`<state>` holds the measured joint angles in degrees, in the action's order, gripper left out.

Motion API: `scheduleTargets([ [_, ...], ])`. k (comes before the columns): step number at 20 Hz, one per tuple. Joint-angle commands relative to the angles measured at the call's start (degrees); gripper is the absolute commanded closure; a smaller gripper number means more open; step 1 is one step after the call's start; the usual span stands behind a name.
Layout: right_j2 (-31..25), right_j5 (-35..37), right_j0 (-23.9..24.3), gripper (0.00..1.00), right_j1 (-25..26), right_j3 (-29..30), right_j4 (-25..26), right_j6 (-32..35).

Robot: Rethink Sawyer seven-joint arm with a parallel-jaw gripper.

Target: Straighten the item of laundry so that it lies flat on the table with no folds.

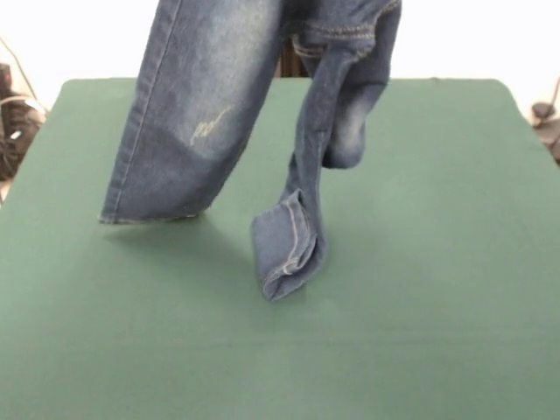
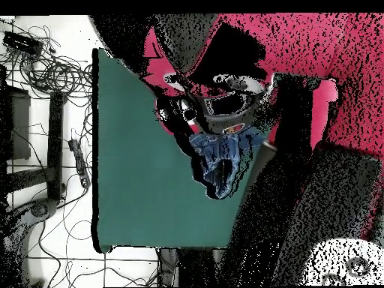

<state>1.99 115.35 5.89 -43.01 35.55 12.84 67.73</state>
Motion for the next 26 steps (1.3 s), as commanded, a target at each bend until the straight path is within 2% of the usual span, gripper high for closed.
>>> scheduleTargets([
  [1,-5.42,10.07,-1.62,1.00,4.70,-4.82,2.38,-0.49],
  [5,-5.71,14.31,-1.67,1.00,5.65,-9.07,3.56,-1.61],
  [8,-6.32,19.14,-2.05,1.00,8.37,-15.78,5.75,-3.19],
  [12,-6.92,19.20,-2.14,1.00,9.77,-18.00,5.30,-2.38],
  [14,-6.80,16.67,-2.06,1.00,9.27,-16.65,4.30,-1.71],
  [18,-5.85,6.52,-1.64,1.00,5.51,-7.59,0.43,1.44],
  [24,-3.33,-10.63,-1.38,1.00,-2.44,11.82,-4.57,4.54],
  [26,-2.65,-12.92,-1.25,1.00,-4.32,15.26,-5.42,4.60],
])
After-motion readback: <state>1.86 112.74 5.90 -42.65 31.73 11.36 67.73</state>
